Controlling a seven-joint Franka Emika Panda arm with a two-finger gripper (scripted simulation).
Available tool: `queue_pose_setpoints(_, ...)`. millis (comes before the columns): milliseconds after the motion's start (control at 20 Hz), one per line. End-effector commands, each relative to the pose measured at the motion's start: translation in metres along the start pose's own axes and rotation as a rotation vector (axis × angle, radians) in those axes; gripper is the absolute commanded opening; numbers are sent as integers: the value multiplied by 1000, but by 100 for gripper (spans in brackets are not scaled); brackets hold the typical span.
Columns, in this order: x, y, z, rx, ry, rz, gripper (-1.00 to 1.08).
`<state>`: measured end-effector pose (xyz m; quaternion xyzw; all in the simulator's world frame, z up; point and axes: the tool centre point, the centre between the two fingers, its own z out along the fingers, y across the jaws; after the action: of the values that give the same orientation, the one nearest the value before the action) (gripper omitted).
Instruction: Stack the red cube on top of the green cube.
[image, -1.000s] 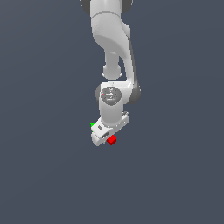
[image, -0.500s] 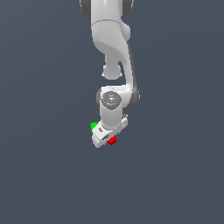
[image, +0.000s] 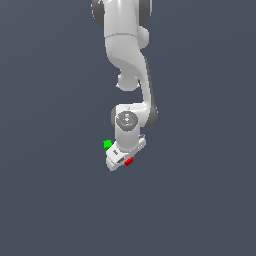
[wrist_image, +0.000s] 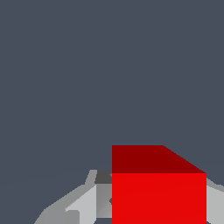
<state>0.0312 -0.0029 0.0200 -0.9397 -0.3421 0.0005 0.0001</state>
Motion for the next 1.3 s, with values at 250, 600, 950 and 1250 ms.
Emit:
queue_pose_setpoints(250, 0, 0, 0, -1, 1, 0, -100)
queue_pose_setpoints(600, 0, 0, -5, -1, 1, 0, -100)
queue_pose_setpoints(950, -1, -1, -38, -1, 0, 0, -100)
queue_pose_setpoints(1250, -1, -1, -78, -1, 0, 0, -100)
